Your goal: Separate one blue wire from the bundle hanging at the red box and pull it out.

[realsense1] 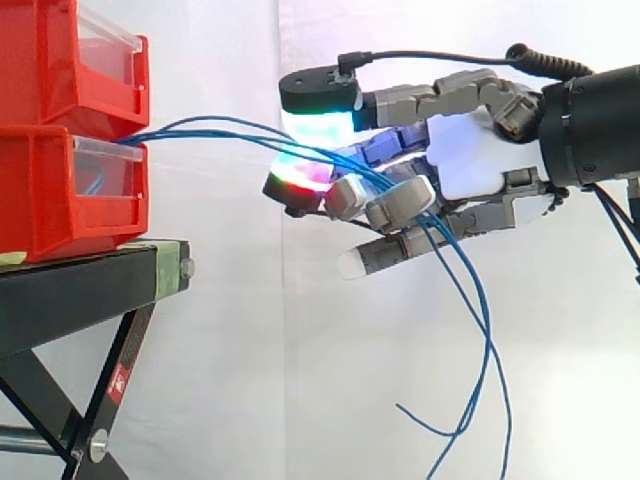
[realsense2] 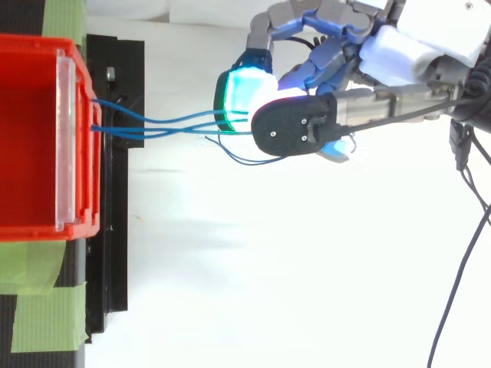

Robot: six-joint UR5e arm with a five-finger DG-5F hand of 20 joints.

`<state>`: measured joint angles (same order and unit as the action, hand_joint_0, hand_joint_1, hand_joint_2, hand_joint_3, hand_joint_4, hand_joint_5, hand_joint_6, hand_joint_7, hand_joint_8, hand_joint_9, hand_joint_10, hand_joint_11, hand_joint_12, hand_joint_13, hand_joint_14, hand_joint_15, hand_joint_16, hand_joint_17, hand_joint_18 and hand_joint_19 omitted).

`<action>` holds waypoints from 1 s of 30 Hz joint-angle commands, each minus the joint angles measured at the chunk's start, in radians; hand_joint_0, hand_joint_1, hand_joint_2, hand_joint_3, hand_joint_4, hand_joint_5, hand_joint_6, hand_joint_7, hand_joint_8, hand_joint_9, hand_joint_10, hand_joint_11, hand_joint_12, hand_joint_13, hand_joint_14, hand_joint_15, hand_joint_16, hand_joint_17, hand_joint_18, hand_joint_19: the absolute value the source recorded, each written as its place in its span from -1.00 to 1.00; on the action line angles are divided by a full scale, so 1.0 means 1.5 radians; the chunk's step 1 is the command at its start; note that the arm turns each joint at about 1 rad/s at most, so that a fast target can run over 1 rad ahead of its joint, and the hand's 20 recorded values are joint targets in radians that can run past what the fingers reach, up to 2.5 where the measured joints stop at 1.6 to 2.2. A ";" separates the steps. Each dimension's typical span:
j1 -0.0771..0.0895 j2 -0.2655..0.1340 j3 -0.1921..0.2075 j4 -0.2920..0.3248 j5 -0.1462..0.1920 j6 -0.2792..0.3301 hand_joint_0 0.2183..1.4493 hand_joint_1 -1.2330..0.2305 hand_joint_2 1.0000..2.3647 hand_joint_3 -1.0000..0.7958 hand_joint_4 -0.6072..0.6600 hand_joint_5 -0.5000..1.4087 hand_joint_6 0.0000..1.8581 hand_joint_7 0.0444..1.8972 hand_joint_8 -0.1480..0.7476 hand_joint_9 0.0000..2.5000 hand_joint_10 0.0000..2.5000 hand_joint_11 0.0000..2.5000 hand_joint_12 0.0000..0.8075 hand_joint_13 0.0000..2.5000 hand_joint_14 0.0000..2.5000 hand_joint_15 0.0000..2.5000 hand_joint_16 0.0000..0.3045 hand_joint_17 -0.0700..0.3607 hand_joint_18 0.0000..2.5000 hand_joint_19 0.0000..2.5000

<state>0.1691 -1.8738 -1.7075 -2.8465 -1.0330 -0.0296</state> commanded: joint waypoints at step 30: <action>0.003 -0.001 0.000 0.019 0.001 -0.016 -0.29 -0.45 -0.96 -0.02 0.28 -0.73 -0.10 0.10 0.03 -0.36 -0.99 0.11 -0.19 0.06 -0.95 0.30 -0.67 -0.15 -0.55 -0.49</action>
<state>0.1733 -1.8744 -1.7073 -2.8196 -1.0308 -0.0536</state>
